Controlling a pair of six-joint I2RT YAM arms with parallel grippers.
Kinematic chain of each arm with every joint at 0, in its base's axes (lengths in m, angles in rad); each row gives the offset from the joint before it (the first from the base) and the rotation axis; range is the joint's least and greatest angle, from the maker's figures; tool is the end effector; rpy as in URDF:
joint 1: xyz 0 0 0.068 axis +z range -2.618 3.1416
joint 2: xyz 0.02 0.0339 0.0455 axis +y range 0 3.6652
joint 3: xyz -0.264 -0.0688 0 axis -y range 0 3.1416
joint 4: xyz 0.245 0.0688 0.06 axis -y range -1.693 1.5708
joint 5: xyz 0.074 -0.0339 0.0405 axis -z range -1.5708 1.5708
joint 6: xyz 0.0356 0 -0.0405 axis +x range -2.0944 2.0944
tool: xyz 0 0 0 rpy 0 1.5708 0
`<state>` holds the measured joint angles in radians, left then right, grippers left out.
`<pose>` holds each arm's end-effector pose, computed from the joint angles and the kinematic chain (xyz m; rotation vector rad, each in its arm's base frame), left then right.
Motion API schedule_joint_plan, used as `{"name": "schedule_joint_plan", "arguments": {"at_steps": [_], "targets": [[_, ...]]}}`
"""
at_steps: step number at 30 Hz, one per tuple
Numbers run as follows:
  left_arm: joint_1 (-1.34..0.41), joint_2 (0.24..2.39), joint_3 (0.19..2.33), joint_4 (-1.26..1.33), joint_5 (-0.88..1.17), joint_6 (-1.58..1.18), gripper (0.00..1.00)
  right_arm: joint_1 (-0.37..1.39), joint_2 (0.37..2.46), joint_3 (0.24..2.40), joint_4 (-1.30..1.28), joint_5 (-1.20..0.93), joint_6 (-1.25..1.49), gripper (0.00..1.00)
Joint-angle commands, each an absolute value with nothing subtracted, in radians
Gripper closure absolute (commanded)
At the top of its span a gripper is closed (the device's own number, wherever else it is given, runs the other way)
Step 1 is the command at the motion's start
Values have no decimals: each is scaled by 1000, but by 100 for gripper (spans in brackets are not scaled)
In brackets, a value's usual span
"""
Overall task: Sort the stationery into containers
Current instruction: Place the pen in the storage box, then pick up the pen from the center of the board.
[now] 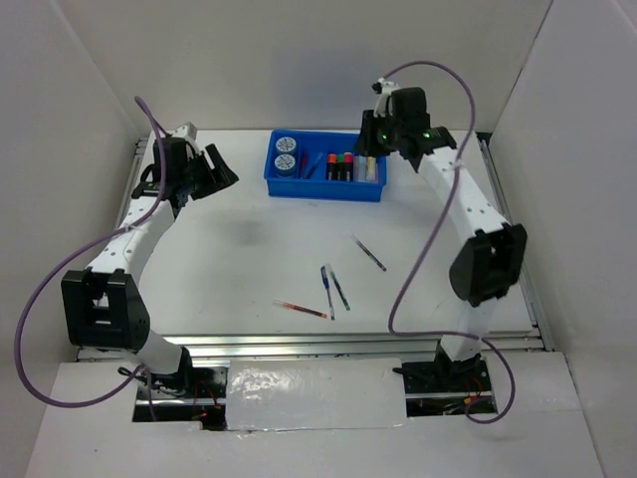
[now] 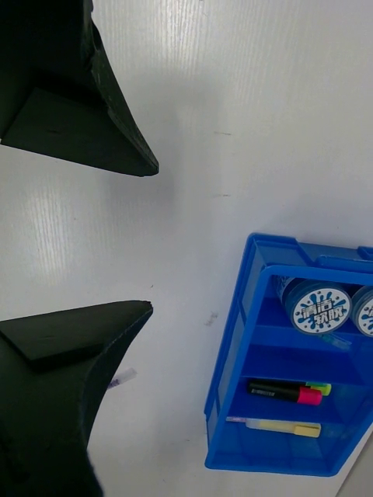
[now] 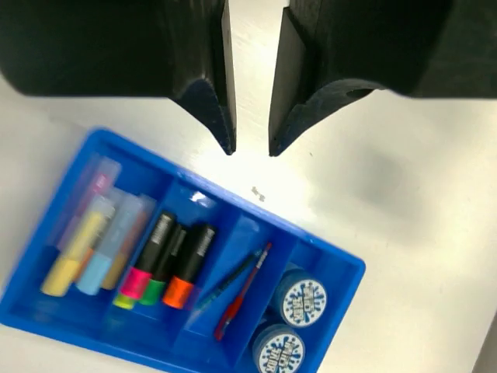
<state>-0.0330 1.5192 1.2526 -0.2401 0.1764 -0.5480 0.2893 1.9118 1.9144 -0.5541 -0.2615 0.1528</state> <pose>0.3535 -0.0179 0.3176 -0.4313 2.0691 -0.5347 0.4243 0.1359 0.3661 -0.3033 2.1271 0.5375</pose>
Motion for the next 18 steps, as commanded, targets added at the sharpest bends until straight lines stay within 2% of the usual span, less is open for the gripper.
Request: {"name": "schedule_joint_plan", "arguments": {"at_steps": [1,7,13,18], "targets": [[-25,1454,1252,-224,181,-517,23,302,1772,1681,-682,-226,23,70],[-18,1436,1246,-245,187,-500,23,333,1661,1366,-707,-140,11,71],[-15,1407,1220,-219,264,-450,21,387,1704,1252,-689,29,-51,66],[-12,1405,1216,-222,275,-448,21,397,1736,1213,-663,22,-54,66]]}}
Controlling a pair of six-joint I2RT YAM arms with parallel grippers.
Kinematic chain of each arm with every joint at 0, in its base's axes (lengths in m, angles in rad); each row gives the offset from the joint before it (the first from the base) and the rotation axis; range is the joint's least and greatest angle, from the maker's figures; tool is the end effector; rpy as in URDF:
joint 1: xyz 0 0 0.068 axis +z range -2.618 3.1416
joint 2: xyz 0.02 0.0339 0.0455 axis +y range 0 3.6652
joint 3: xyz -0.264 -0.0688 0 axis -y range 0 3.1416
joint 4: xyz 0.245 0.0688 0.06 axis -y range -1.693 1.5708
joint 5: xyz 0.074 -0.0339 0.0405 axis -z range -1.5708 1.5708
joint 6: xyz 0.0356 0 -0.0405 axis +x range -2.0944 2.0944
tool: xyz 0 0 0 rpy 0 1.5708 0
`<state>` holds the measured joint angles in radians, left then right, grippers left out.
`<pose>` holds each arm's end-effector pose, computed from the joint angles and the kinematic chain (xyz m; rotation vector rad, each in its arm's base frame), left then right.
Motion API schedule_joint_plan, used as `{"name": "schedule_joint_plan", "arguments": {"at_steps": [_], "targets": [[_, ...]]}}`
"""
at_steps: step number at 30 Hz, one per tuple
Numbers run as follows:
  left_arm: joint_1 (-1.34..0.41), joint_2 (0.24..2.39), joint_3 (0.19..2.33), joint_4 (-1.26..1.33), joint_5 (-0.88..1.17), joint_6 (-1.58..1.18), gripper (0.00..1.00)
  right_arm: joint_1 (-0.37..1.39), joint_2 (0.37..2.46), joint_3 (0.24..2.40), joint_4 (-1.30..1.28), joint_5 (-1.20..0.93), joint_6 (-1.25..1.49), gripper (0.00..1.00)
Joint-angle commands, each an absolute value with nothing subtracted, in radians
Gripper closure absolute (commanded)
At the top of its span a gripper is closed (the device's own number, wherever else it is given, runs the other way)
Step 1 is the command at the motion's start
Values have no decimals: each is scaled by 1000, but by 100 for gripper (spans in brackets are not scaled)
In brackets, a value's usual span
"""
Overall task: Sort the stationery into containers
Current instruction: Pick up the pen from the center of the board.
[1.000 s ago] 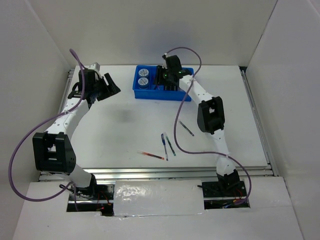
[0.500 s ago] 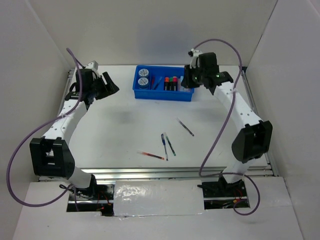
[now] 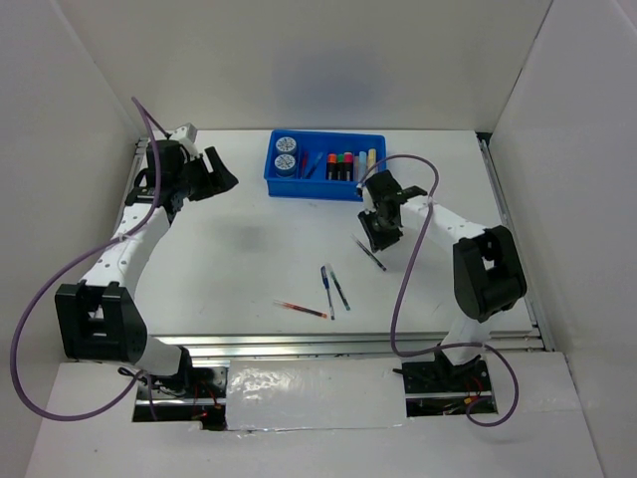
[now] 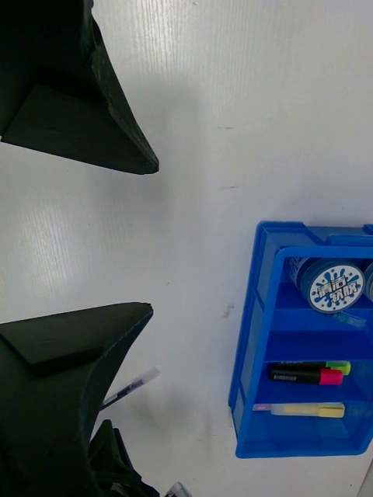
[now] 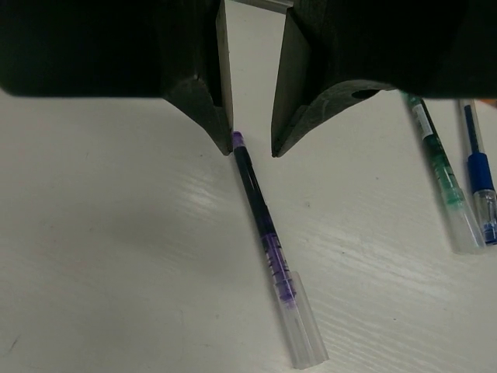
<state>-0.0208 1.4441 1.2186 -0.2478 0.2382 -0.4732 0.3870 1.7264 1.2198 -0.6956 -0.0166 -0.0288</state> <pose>0.3353 -0.0154 0.3296 -0.3165 2.0504 -0.5494 0.3181 0.1303 0.2057 -0.5779 2.7188 0.1150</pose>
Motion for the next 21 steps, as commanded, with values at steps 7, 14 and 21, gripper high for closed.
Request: {"name": "schedule_joint_plan", "arguments": {"at_steps": [7,14,21], "targets": [[-9,1399,1200,-213,287,-448,21,416,1741,1184,-586,5,-51,66],[-5,1405,1200,-213,302,-457,21,434,1812,1250,-569,5,-38,65],[-5,1404,1193,-204,310,-459,21,434,1801,1207,-581,5,-41,65]]}}
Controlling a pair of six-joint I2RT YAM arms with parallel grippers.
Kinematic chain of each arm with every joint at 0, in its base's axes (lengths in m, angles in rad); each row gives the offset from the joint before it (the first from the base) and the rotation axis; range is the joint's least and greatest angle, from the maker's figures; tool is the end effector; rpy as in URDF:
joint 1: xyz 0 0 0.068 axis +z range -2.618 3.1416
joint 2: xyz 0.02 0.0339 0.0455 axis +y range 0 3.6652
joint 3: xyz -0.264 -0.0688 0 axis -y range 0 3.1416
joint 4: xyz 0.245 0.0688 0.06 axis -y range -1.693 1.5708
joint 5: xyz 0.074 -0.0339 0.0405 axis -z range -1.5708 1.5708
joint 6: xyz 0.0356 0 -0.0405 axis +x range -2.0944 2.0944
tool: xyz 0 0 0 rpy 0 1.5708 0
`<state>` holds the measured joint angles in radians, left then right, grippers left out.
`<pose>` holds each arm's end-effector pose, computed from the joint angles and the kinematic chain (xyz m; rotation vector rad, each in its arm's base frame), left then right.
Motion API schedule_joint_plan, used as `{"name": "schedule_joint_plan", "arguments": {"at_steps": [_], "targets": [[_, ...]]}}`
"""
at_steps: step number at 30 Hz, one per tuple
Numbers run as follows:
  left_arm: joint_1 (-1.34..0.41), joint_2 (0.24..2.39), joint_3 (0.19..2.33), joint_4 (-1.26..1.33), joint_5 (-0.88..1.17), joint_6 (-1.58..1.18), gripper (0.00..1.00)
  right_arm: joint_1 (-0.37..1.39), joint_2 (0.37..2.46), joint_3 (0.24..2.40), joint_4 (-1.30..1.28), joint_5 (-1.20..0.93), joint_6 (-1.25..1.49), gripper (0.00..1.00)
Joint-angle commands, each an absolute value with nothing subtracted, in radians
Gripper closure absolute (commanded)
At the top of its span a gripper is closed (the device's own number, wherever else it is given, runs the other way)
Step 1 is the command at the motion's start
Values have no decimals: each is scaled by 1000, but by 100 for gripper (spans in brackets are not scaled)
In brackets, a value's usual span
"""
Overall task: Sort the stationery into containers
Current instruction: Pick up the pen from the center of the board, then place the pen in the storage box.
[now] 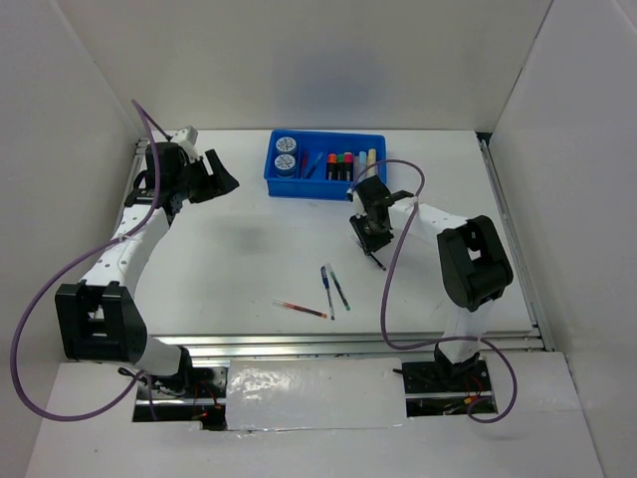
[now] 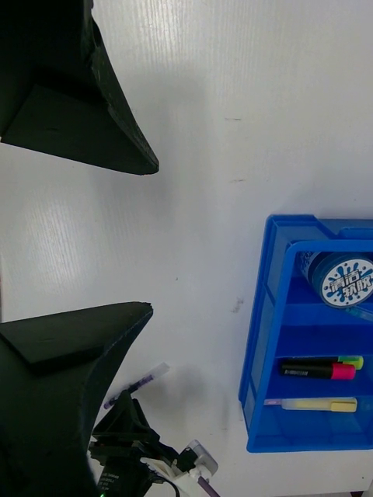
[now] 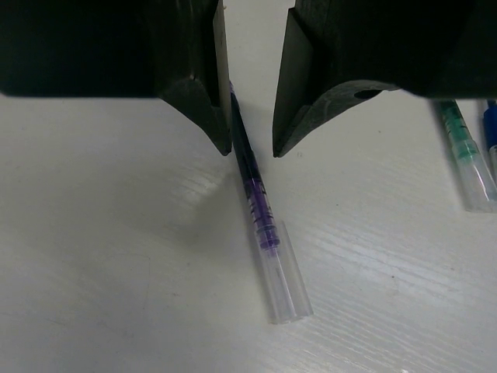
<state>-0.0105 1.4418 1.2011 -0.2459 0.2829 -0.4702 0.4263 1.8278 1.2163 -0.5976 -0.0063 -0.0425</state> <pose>0.3338 -0.0134 0.3246 -0.3003 2.0666 -0.5861 0.3285 0.1495 0.1748 -0.6486 2.7093 0.1058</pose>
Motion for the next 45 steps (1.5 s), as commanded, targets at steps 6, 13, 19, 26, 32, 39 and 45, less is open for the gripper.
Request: {"name": "schedule_joint_plan", "arguments": {"at_steps": [6,13,19,26,32,39,45], "targets": [[-5,1411,1195,-193,330,-474,21,431,1775,1126,-572,-20,-46,66],[-5,1405,1195,-201,331,-474,21,428,1721,1025,-528,-26,-49,66],[-5,1399,1195,-201,333,-479,22,430,1713,1015,-529,-51,-41,83],[-5,1407,1197,-201,328,-476,22,430,1625,1159,-581,-199,-51,100],[-5,1419,1186,-186,333,-479,22,425,1594,1515,-582,-400,-15,100],[-5,1445,1183,-160,345,-500,22,391,1905,2012,-486,-330,162,100],[-5,1434,1155,-149,337,-505,22,396,2261,2292,-415,-269,262,100]]}}
